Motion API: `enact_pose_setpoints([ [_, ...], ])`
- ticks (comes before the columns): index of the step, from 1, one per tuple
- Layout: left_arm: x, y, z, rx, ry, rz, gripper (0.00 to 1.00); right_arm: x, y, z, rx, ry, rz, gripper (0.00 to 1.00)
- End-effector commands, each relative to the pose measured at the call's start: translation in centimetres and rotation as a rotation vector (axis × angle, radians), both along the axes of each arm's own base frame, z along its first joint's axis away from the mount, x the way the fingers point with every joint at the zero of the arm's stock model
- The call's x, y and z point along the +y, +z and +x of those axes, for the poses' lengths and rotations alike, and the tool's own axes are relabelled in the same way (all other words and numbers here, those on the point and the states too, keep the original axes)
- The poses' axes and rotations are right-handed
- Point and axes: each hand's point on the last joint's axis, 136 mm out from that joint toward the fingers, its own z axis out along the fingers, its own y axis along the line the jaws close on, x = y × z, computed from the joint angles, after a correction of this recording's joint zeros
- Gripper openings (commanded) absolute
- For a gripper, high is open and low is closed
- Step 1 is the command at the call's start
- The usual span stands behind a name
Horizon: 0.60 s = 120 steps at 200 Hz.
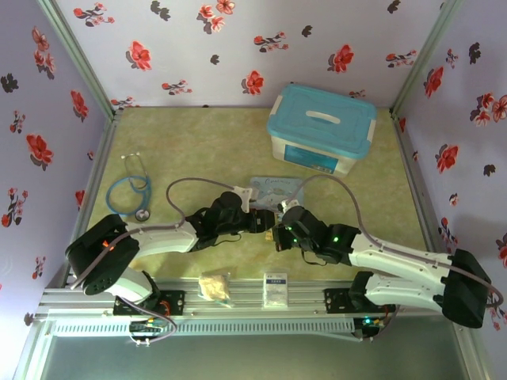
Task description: Unlock a padlock with a key
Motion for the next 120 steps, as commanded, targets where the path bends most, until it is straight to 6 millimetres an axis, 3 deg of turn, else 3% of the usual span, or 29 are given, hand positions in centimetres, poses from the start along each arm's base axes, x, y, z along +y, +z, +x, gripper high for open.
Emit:
enact_pose_setpoints([
  [1,-1.2,1.9,-0.2,-0.015,-0.027,-0.057,0.35,1.1,1.4,0.7,-0.048,0.007,0.028,0.0],
  [33,-1.1,1.6,-0.5,-0.004,-0.026,-0.058,0.18,0.9,1.3,1.0,-0.065,-0.022,0.045,0.0],
  [53,-1.0,1.4,-0.5,0.003,-0.024,-0.057,0.0,0.9,1.1,1.0,-0.064,-0.028,0.052,0.0],
  [64,-0.9,1.5,-0.6,0.004,-0.022,-0.062,0.0,1.0,1.1,1.0,-0.063,-0.026,0.058,0.01],
  [79,-0.8,1.9,-0.6,-0.012,-0.022,-0.069,0.0,1.0,1.1,1.0,-0.062,-0.028,0.062,0.23],
  [89,-0.5,2.5,-0.6,-0.036,-0.024,-0.063,0.0,0.7,1.4,1.1,-0.07,-0.039,0.065,0.5],
  [104,0.7,3.5,-0.3,-0.099,-0.006,-0.017,0.0,0.2,2.8,1.4,-0.099,-0.032,0.113,0.74],
  [110,1.1,4.1,-0.3,-0.128,-0.002,-0.002,0.0,0.3,3.7,1.5,-0.107,-0.017,0.176,0.8],
  [120,1.8,5.4,-0.1,-0.176,0.0,-0.004,0.0,0.7,5.7,1.9,-0.117,0.005,0.312,0.83],
])
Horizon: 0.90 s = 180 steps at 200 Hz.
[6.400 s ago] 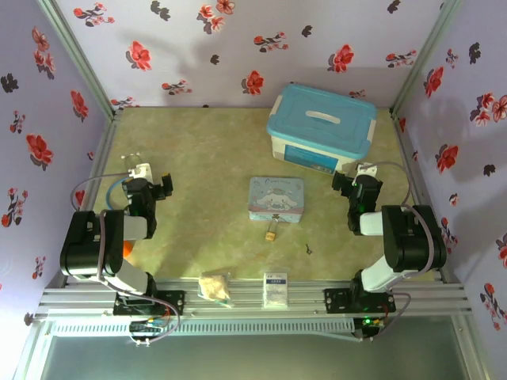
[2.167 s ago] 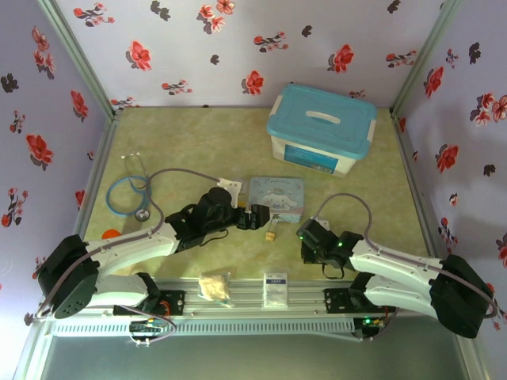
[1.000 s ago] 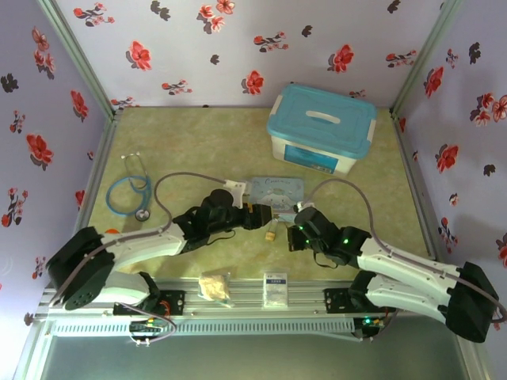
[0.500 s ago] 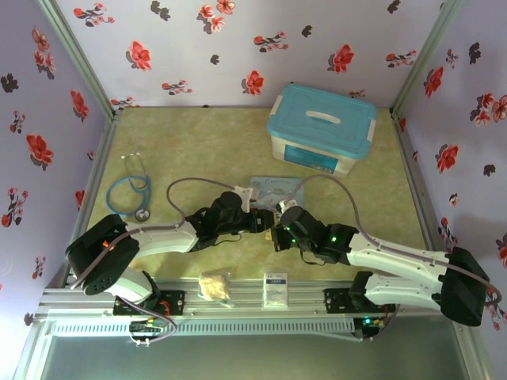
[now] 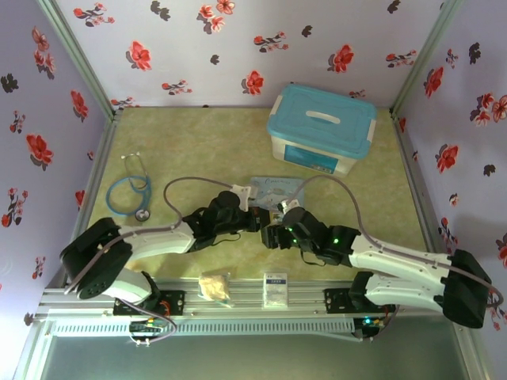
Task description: Unlock a padlock with a key
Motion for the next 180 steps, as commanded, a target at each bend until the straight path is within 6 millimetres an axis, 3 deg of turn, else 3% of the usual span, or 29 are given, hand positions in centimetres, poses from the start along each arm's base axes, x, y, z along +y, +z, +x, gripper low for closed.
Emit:
enact_pose_setpoints([
  [1,1.4,3.5,0.0,-0.146,-0.009,0.013,0.0,0.7,5.1,1.3,-0.086,0.023,0.268,0.84],
  [25,3.0,6.8,0.1,-0.246,-0.008,-0.027,0.0,1.1,10.2,1.7,-0.153,0.071,0.565,0.88],
  [45,4.4,9.8,-0.3,-0.328,-0.015,-0.081,0.0,1.6,13.7,0.8,-0.224,0.151,0.703,0.89],
  [87,6.0,14.8,-1.6,-0.442,-0.023,-0.178,0.0,2.7,17.9,-0.7,-0.275,0.281,0.886,0.65],
  [132,5.6,17.1,-2.1,-0.454,-0.038,-0.296,0.0,4.2,19.7,-1.4,-0.286,0.375,0.962,0.53],
  [158,5.6,18.2,-2.2,-0.479,-0.033,-0.331,0.0,4.6,19.9,-1.6,-0.292,0.394,0.974,0.42],
  [180,5.7,18.7,-2.0,-0.487,-0.021,-0.338,0.0,4.7,19.6,-1.8,-0.286,0.398,0.971,0.42],
])
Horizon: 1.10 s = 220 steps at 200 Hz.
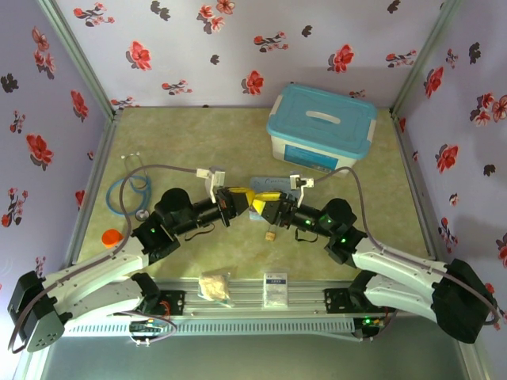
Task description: Unlock a padlock with a key
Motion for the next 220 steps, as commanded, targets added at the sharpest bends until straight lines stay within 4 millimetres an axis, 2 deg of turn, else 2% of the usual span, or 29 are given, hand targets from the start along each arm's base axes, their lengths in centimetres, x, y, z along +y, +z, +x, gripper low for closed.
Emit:
enact_pose_setpoints([
  [1,0.1,2.0,0.0,-0.035,-0.003,-0.066,0.0,0.0,2.5,-1.2,-0.068,0.044,0.073,0.42],
  [25,0.0,2.4,0.1,-0.032,-0.001,-0.092,0.0,0.3,2.4,-1.7,-0.081,0.051,0.078,0.41],
  [47,-0.2,2.8,0.3,-0.024,-0.002,-0.116,0.0,0.6,2.6,-1.8,-0.089,0.057,0.083,0.35],
  [77,-0.1,3.2,0.3,-0.018,-0.005,-0.142,0.0,0.8,2.5,-1.6,-0.088,0.051,0.091,0.33],
  [102,-0.1,3.2,0.2,-0.009,-0.01,-0.158,0.0,0.8,2.7,-1.4,-0.091,0.046,0.105,0.24],
  [149,0.0,3.2,0.1,0.001,-0.012,-0.179,0.0,1.5,2.4,-1.4,-0.082,0.06,0.107,0.23],
  [173,0.0,3.0,0.1,0.004,-0.011,-0.177,0.0,1.1,2.4,-1.1,-0.085,0.033,0.118,0.19],
  [220,0.2,2.6,0.0,0.007,-0.009,-0.172,0.0,0.5,1.9,-0.8,-0.077,-0.011,0.118,0.18],
])
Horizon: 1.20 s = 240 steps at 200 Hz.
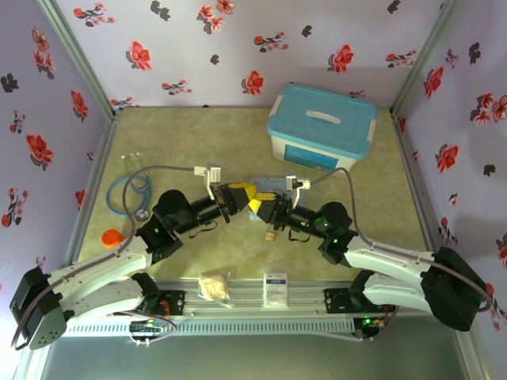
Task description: Unlock a padlock with a key
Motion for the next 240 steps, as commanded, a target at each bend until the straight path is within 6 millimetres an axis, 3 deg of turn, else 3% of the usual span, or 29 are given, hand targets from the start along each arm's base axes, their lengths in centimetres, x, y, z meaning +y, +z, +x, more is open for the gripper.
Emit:
enact_pose_setpoints([
  [1,0.3,0.8,-0.2,-0.019,-0.001,-0.037,0.0,-0.7,1.0,-0.2,-0.03,-0.026,0.045,0.18],
  [52,0.5,0.6,0.0,-0.017,0.014,-0.041,0.0,-0.5,0.7,-0.2,-0.023,-0.015,0.041,0.11],
  [74,0.4,0.3,0.1,-0.009,0.017,-0.034,0.0,-0.5,0.6,-0.3,-0.024,-0.014,0.041,0.0],
  [136,1.1,-0.1,1.0,0.016,0.079,-0.049,0.0,-0.8,0.1,-0.1,-0.008,-0.03,0.033,0.0],
  [148,1.1,0.1,1.0,0.013,0.077,-0.056,0.0,-0.7,0.0,-0.1,-0.003,-0.029,0.031,0.18],
  [164,1.0,0.2,1.1,0.014,0.074,-0.059,0.0,-0.6,0.1,-0.2,-0.005,-0.019,0.032,0.23],
  [240,0.6,-0.2,0.9,0.033,0.051,-0.071,0.0,-0.8,0.2,0.0,-0.013,-0.04,0.046,0.21],
])
